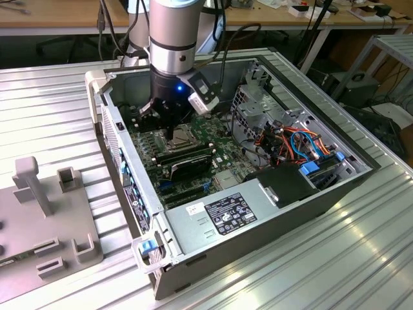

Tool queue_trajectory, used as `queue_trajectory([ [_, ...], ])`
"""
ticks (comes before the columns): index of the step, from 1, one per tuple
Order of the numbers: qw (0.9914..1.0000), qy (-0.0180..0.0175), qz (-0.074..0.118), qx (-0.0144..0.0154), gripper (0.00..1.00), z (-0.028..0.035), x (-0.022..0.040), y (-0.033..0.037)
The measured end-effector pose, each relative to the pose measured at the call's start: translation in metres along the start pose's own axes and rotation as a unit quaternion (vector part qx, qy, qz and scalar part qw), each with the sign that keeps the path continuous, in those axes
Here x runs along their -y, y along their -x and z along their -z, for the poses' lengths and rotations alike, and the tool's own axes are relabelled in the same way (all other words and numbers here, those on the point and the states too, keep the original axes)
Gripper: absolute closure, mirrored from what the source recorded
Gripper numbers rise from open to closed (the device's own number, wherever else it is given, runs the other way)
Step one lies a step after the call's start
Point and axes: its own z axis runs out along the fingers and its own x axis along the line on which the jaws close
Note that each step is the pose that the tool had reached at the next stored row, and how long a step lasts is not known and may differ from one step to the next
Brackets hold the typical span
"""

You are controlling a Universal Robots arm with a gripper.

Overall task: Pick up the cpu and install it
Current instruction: 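Install the second cpu locking lever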

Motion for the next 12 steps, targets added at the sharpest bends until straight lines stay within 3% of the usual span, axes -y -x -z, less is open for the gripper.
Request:
queue_trajectory([
  [4,1.0,0.0,0.0,0.0,0.89,0.0153,0.0007,0.0011],
  [12,1.0,-0.0001,0.0,0.0,0.89,0.0161,0.0008,0.0047],
])
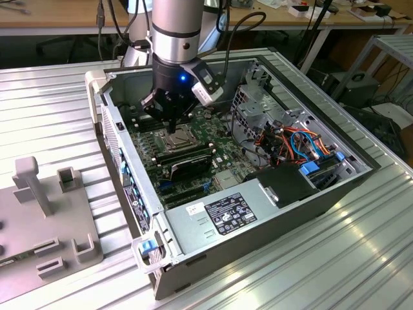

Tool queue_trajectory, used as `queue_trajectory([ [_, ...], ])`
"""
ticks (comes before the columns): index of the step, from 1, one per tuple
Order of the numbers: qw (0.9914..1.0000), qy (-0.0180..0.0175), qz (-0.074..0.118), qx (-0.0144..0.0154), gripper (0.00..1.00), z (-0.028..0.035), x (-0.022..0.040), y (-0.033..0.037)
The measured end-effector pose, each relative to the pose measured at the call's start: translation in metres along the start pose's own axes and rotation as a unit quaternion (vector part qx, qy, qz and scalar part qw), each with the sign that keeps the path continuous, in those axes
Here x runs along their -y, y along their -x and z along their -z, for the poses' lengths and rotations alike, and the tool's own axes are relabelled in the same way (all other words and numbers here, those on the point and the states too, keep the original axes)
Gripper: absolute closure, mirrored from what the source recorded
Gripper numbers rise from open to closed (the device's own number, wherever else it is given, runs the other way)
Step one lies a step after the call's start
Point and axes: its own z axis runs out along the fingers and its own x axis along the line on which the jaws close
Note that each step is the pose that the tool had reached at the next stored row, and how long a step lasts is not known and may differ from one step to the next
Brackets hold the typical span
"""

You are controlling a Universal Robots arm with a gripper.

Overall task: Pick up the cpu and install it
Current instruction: 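Install the second cpu locking lever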

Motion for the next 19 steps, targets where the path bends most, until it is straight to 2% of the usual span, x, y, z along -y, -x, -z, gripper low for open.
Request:
queue_trajectory([
  [6,1.0,0.0,0.0,0.0,0.89,0.0004,-0.0001,0.0004],
  [13,1.0,0.0,0.0,-0.0006,0.89,0.0095,0.0004,0.003],
  [19,1.0,0.0,0.0,-0.001,0.89,0.0104,0.0006,0.0082],
])
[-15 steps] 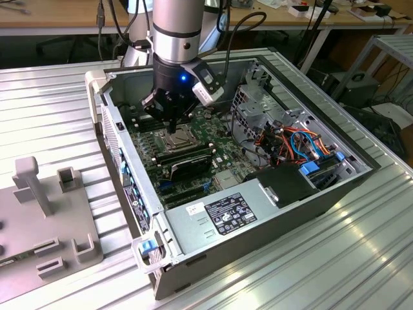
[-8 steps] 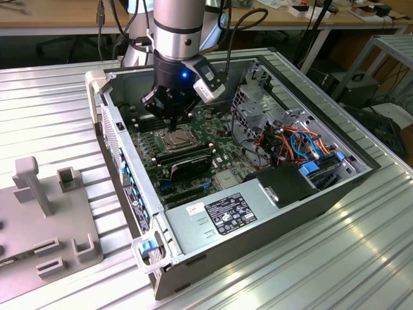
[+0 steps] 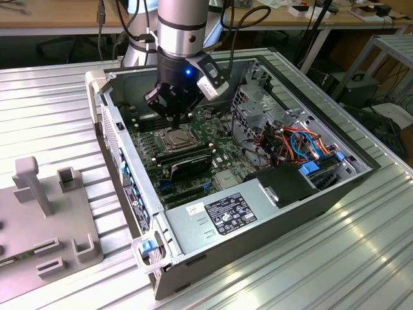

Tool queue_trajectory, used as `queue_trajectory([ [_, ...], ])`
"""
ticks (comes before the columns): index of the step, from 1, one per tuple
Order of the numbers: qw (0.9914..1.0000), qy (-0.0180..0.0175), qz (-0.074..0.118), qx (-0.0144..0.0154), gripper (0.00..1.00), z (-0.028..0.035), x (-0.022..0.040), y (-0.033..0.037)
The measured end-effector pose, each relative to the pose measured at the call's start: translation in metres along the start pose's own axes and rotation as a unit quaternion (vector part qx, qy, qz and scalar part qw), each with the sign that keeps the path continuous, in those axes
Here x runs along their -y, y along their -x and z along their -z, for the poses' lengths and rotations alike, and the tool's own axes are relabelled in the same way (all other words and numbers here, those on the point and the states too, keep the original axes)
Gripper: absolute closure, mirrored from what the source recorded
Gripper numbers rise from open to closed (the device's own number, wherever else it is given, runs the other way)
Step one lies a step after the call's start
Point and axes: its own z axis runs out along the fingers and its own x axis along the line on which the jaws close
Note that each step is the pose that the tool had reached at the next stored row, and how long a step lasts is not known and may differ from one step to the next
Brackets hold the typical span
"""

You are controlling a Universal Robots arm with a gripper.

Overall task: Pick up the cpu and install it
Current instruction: 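Install the second cpu locking lever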

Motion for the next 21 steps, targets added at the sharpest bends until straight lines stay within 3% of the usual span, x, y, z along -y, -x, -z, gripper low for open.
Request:
queue_trajectory([
  [9,1.0,0.0,0.0,-0.0008,0.89,-0.0017,0.0028,0.0041],
  [21,1.0,0.0,0.0,-0.0009,0.89,-0.0114,0.0112,0.0081],
])
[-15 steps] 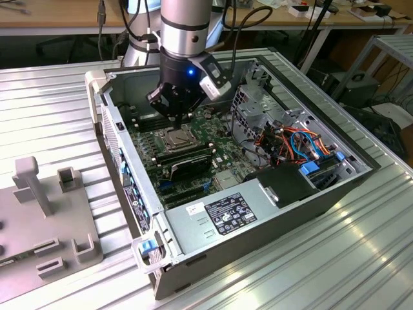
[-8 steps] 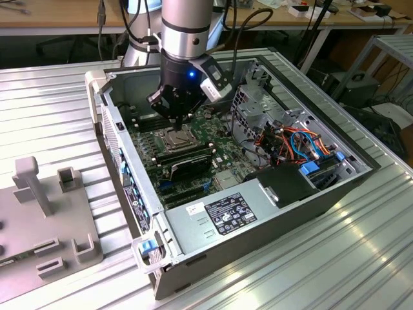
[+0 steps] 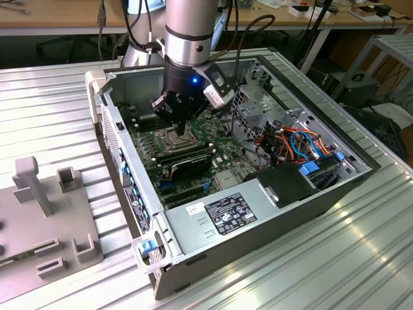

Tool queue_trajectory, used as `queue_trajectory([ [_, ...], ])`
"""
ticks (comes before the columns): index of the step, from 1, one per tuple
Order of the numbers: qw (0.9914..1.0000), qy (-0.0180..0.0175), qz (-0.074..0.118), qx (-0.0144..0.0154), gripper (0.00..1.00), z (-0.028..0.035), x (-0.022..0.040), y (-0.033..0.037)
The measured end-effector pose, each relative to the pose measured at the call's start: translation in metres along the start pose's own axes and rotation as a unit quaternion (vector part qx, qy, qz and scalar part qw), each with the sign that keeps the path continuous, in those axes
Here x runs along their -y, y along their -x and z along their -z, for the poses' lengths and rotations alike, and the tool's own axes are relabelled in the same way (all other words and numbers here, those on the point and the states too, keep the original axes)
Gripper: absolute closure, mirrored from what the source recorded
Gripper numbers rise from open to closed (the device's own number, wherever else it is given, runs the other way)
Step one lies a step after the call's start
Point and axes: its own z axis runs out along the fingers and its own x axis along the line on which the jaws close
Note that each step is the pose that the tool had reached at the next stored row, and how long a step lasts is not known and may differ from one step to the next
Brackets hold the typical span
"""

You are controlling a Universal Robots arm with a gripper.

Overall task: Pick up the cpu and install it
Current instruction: 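Install the second cpu locking lever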

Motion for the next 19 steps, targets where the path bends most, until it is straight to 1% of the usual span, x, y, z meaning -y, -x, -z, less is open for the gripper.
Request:
queue_trajectory([
  [2,1.0,-0.0001,0.0,0.0,0.89,-0.0011,0.0007,0.0006],
  [8,1.0,0.0,0.0,0.0,0.89,-0.0092,0.0005,0.0019],
  [11,1.0,0.0,0.0,0.0,0.89,-0.0093,0.0005,0.0021],
  [13,1.0,0.0001,0.0,0.0001,0.89,-0.0106,0.0003,0.0021],
  [14,1.0,0.0,0.0,0.0,0.89,-0.012,0.0003,0.002],
  [16,1.0,0.0,0.0,0.0,0.89,-0.0178,0.0,0.0017],
  [18,1.0,0.0,0.0,0.0,0.89,-0.0212,-0.0003,0.0009],
  [19,1.0,-0.0001,0.0,0.0,0.89,-0.0246,-0.001,-0.0001],
])
